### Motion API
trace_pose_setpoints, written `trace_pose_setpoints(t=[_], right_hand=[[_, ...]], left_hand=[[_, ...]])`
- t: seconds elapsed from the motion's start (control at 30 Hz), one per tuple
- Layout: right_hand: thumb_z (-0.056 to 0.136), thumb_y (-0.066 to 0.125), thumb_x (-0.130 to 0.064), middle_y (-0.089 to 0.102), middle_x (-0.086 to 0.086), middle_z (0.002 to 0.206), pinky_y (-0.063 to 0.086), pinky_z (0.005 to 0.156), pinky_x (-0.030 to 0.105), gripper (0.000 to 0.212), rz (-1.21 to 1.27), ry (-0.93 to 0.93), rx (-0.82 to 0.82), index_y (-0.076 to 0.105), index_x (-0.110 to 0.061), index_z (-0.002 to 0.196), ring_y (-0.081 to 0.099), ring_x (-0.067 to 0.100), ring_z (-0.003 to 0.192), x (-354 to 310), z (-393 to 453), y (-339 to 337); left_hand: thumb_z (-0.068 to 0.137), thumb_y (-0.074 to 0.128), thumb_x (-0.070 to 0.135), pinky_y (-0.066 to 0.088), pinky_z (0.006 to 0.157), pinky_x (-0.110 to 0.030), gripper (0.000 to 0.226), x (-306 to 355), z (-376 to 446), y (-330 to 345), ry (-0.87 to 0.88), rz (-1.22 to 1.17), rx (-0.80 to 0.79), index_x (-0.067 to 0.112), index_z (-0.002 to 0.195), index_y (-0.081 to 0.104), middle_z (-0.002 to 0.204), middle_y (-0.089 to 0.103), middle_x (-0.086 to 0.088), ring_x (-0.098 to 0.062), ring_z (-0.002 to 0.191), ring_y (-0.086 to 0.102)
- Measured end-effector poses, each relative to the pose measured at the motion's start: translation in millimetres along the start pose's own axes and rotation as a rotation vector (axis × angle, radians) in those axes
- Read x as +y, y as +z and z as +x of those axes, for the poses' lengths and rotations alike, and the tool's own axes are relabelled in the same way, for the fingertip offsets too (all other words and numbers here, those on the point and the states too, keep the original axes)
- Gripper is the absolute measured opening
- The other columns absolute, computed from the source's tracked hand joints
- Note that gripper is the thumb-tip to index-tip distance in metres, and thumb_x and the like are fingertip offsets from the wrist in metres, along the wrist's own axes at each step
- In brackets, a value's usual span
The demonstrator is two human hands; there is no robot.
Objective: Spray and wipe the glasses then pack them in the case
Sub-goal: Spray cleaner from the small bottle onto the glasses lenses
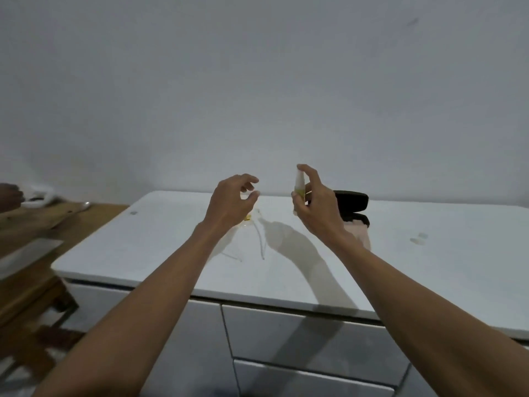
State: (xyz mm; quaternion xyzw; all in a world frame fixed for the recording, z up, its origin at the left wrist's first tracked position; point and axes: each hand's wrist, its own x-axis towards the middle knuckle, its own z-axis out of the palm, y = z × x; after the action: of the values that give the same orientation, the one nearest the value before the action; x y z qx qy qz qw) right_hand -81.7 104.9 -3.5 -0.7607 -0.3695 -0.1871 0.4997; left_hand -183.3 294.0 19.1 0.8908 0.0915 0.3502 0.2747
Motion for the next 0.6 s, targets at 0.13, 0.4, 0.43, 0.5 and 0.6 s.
trace_pose_setpoints(t=[0.13, 0.4, 0.43, 0.5, 0.6], right_hand=[[0.096, 0.058, -0.014, 0.066, 0.014, 0.082, 0.058, 0.075, 0.052, 0.055, 0.052, -0.016, -0.066, 0.043, -0.032, 0.145, 0.067, 0.029, 0.075, -17, -1, 31], [0.097, 0.057, -0.015, 0.067, 0.01, 0.083, 0.059, 0.075, 0.051, 0.056, 0.053, -0.016, -0.098, 0.041, -0.035, 0.148, 0.067, 0.026, 0.076, -31, -1, 52], [0.098, 0.057, -0.015, 0.067, 0.011, 0.084, 0.059, 0.074, 0.052, 0.056, 0.052, -0.011, -0.099, 0.041, -0.035, 0.148, 0.067, 0.027, 0.076, -31, -1, 52], [0.098, 0.057, -0.015, 0.067, 0.014, 0.085, 0.059, 0.075, 0.053, 0.057, 0.043, 0.001, -0.099, 0.041, -0.034, 0.149, 0.067, 0.029, 0.077, -30, 0, 51], [0.098, 0.057, -0.017, 0.067, 0.013, 0.087, 0.06, 0.075, 0.053, 0.057, 0.029, 0.029, -0.109, 0.04, -0.035, 0.149, 0.068, 0.029, 0.076, -26, 1, 47]], left_hand=[[0.093, 0.056, 0.0, 0.05, 0.098, -0.041, 0.034, -44, -26, -41, -0.077, 0.164, 0.008, 0.017, 0.115, 0.075, 0.111, 0.07, -0.007, -0.026, 0.109, 0.064], [0.081, 0.073, -0.005, 0.048, 0.096, -0.033, 0.039, -91, -58, -54, -0.128, 0.225, -0.134, 0.012, 0.117, 0.075, 0.117, 0.067, -0.011, -0.029, 0.113, 0.063], [0.082, 0.073, -0.003, 0.049, 0.094, -0.033, 0.039, -92, -59, -51, -0.12, 0.247, -0.144, 0.013, 0.118, 0.074, 0.119, 0.068, -0.01, -0.029, 0.112, 0.064], [0.086, 0.072, 0.002, 0.051, 0.093, -0.035, 0.039, -94, -58, -46, -0.101, 0.295, -0.143, 0.014, 0.123, 0.072, 0.122, 0.069, -0.007, -0.028, 0.111, 0.065], [0.09, 0.068, 0.004, 0.052, 0.093, -0.036, 0.036, -97, -55, -40, -0.066, 0.338, -0.117, 0.013, 0.125, 0.071, 0.125, 0.069, -0.005, -0.029, 0.111, 0.066]])
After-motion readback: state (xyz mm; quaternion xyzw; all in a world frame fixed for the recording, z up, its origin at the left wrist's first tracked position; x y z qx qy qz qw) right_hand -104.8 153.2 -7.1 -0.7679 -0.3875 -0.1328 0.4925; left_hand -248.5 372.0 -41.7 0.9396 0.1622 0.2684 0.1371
